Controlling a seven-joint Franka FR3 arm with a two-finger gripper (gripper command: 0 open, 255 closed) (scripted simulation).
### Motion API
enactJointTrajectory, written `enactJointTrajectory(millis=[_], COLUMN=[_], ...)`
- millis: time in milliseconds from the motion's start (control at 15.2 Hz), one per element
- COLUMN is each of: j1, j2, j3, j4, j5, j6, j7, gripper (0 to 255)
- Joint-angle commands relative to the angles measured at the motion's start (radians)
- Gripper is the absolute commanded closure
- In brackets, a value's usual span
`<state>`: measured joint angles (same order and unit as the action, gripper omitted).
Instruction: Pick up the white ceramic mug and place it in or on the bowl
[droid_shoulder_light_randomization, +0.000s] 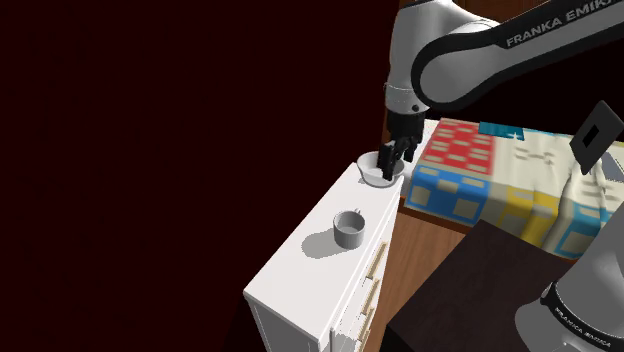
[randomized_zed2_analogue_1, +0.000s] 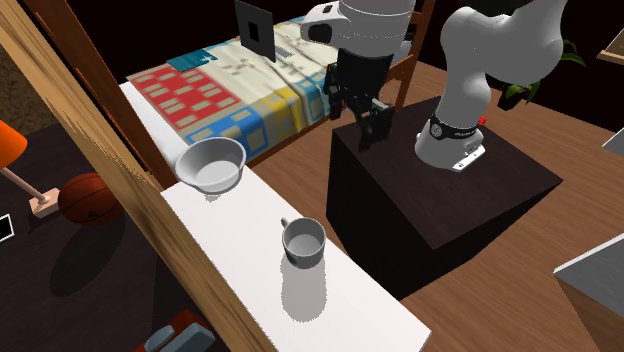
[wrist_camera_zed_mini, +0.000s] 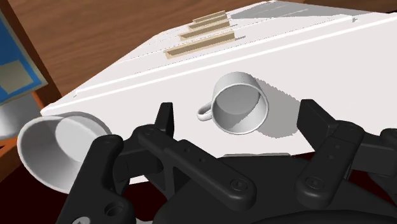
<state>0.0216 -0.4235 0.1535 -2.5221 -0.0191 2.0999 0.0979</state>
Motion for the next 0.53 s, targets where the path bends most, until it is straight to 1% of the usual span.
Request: enactJointTrajectory(millis=[0,264,462], j1=[0.003,0.004,0.004], j2=[0.078,0.226,0.344], j3=[0.017,0.04,0.055], j4=[0.003,0.019,0.047], j5=[-0.002,-0.022,-0.049], j6=[0.073,0.198,0.283], j7=[0.02,0.051,0.081], gripper=[0,0,0])
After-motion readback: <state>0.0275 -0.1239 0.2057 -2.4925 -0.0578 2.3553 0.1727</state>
